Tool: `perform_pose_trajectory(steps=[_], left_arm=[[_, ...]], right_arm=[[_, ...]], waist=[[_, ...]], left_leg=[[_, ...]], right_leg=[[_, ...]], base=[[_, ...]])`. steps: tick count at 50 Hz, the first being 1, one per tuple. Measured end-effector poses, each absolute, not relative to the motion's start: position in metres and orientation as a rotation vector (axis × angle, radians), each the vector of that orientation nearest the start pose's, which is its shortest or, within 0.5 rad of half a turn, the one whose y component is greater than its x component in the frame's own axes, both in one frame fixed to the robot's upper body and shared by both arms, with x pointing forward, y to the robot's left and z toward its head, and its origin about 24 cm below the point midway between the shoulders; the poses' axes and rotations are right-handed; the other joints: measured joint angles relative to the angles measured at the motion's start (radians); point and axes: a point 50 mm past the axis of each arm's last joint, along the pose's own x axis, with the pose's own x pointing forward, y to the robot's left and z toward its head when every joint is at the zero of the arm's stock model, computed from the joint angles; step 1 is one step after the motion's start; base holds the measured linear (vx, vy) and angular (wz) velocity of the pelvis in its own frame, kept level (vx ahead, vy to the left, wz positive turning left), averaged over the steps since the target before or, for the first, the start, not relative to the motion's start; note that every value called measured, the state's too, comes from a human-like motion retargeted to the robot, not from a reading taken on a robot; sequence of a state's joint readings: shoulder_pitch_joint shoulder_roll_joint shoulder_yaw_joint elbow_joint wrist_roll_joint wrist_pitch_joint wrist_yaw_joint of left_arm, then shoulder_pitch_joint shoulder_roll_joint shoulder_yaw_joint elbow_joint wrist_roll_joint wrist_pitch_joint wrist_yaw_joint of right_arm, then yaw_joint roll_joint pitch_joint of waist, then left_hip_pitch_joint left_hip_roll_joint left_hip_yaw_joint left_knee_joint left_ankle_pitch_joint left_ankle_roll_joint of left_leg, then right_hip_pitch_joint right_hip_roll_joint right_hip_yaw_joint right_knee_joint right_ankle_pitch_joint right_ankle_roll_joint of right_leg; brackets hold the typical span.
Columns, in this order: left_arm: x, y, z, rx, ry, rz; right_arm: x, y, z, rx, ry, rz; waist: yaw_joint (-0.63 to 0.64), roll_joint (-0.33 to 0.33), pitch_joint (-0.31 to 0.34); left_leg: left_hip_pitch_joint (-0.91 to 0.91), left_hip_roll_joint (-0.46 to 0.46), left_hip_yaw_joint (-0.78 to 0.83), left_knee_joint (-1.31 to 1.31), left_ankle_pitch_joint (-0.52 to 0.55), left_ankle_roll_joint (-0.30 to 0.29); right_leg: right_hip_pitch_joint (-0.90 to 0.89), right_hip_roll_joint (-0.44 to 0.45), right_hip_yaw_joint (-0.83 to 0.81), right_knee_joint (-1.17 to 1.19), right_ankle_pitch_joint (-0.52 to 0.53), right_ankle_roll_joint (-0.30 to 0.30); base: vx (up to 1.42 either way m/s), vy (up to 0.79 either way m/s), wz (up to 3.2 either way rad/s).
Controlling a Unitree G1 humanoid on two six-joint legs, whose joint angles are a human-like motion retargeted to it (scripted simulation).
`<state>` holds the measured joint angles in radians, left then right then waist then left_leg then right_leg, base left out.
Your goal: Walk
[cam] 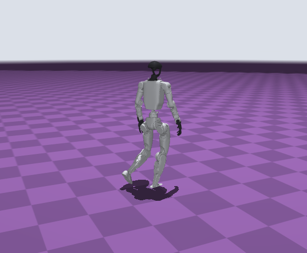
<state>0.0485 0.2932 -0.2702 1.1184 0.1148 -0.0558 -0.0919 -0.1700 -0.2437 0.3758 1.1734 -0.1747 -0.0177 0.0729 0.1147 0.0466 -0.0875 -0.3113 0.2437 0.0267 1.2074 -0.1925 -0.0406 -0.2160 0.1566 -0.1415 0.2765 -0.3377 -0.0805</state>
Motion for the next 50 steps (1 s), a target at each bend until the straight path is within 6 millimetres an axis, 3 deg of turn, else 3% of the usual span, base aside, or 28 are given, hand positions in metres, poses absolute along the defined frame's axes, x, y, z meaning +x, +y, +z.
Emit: perform_pose_trajectory(steps=[5,8,14,17,20,25,30,36,38,41,45,50], left_arm=[[0.088,0.235,-0.156,0.432,1.167,-0.201],[0.085,0.239,-0.156,0.415,1.177,-0.171],[0.068,0.241,-0.16,0.384,1.232,-0.146],[0.045,0.231,-0.166,0.363,1.283,-0.157],[0.054,0.243,-0.163,0.366,1.281,-0.136],[0.047,0.247,-0.163,0.35,1.301,-0.105],[0.048,0.254,-0.161,0.33,1.287,-0.066],[0.065,0.258,-0.156,0.335,1.239,-0.069],[0.073,0.259,-0.155,0.356,1.218,-0.08],[0.088,0.261,-0.151,0.403,1.185,-0.093],[0.115,0.265,-0.143,0.455,1.121,-0.091],[0.142,0.26,-0.133,0.486,1.02,-0.1]], right_arm=[[0.178,-0.19,-0.138,-0.599,0.978,0.383],[0.19,-0.178,-0.133,-0.583,0.929,0.41],[0.201,-0.152,-0.127,-0.573,0.848,0.508],[0.187,-0.138,-0.133,-0.583,0.849,0.578],[0.199,-0.136,-0.126,-0.609,0.817,0.62],[0.185,-0.134,-0.134,-0.618,0.861,0.663],[0.162,-0.143,-0.147,-0.608,0.967,0.673],[0.144,-0.164,-0.154,-0.569,1.078,0.638],[0.143,-0.171,-0.154,-0.557,1.089,0.609],[0.145,-0.18,-0.152,-0.54,1.082,0.552],[0.153,-0.192,-0.147,-0.514,1.054,0.469],[0.143,-0.203,-0.149,-0.469,1.082,0.392]], waist=[[0.046,-0.037,0.004],[0.061,-0.077,0.013],[0.071,-0.126,0.003],[0.049,-0.12,-0.037],[0.071,-0.14,-0.036],[0.074,-0.161,-0.072],[0.064,-0.207,-0.089],[0.013,-0.287,-0.064],[-0.014,-0.294,-0.06],[-0.06,-0.283,-0.055],[-0.112,-0.233,-0.035],[-0.159,-0.191,-0.028]], left_leg=[[-0.179,-0.031,0.045,0.011,-0.209,0.075],[-0.257,-0.094,0.071,-0.13,-0.255,0.085],[-0.335,-0.202,0.08,-0.571,-0.19,0.05],[-0.375,-0.244,0.035,-0.745,-0.147,0.031],[-0.356,-0.259,0.032,-0.896,-0.112,0.022],[-0.36,-0.284,0.024,-0.853,-0.06,0.038],[-0.319,-0.343,0.037,-0.78,-0.047,0.077],[-0.159,-0.478,0.058,-0.864,-0.083,0.156],[-0.114,-0.506,0.056,-0.887,-0.1,0.172],[-0.041,-0.522,0.045,-0.927,-0.125,0.178],[0.093,-0.494,0.021,-1.028,-0.139,0.161],[0.225,-0.462,-0.003,-1.112,-0.161,0.141]], right_leg=[[0.044,-0.003,0.026,-0.033,-0.014,0.025],[0.083,-0.027,0.046,-0.07,-0.02,0.044],[0.135,-0.066,0.074,-0.123,-0.054,0.06],[0.13,-0.07,0.06,-0.082,-0.091,0.059],[0.148,-0.076,0.098,-0.073,-0.117,0.053],[0.148,-0.104,0.103,0.037,-0.174,0.054],[0.132,-0.166,0.128,0.234,-0.164,0.11],[0.023,-0.313,0.159,0.691,0.05,0.236],[-0.053,-0.359,0.152,0.848,0.075,0.234],[-0.176,-0.411,0.128,0.982,0.012,0.186],[-0.312,-0.411,0.07,0.926,-0.093,0.126],[-0.397,-0.351,0.007,0.584,-0.086,0.138]], base=[[0.18,-0.03,-0.24],[0.26,-0.02,-0.2],[0.32,0.0,-0.15],[0.34,0.03,0.11],[0.4,0.05,-0.33],[0.45,0.09,-0.1],[0.5,0.13,0.01],[0.48,0.12,0.17],[0.45,0.08,0.08],[0.44,0.06,-0.01],[0.44,0.01,-0.13],[0.46,-0.02,-0.12]])
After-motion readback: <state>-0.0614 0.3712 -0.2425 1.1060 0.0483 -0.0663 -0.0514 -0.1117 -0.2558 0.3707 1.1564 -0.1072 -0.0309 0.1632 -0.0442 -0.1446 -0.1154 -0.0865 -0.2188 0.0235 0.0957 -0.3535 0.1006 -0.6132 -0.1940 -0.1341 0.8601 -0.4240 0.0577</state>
